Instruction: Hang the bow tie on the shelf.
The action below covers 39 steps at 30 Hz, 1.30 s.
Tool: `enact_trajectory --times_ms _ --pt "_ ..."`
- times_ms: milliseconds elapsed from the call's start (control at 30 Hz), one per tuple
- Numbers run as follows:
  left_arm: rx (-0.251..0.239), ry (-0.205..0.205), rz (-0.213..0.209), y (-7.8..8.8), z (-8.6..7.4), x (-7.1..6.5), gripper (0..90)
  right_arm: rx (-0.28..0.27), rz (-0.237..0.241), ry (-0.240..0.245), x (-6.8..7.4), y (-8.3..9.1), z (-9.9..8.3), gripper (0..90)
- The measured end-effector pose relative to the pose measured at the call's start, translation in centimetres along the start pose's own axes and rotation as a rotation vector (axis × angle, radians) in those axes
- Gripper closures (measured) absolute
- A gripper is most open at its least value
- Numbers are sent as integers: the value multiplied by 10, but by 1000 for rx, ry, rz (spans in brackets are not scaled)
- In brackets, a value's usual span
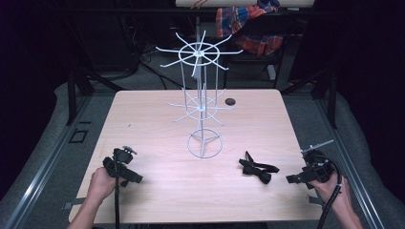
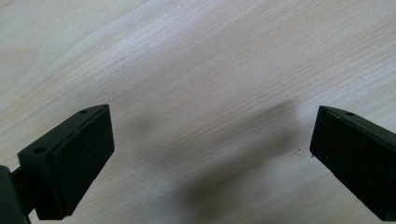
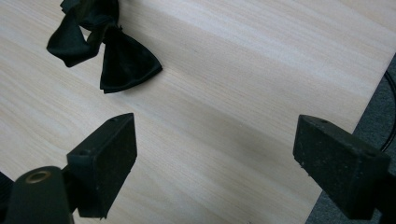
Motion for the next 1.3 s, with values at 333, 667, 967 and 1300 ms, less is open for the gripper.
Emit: enact_trajectory --times_ms 333,667,967,1300 --pt "-8 -10 3 2 1 -1 0 -57 4 42 10 5 7 99" --pt "-4 -22 5 3 3 -3 0 -97 -40 103 18 13 18 155" --pt "-9 -22 1 3 2 -3 0 -112 -29 112 27 10 31 168" --pt "2 -28 -7 1 3 -7 0 -139 8 156 47 13 52 157"
Point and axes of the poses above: each handheld gripper's, and its own axes: y roughly backward along the jaws, z roughly out of its top, x roughly to its left, the point moved 5 cm from there along -y, roughly forward along the jaws, and after that the axes turned 7 degrees about -x, right-handed, at the moved point
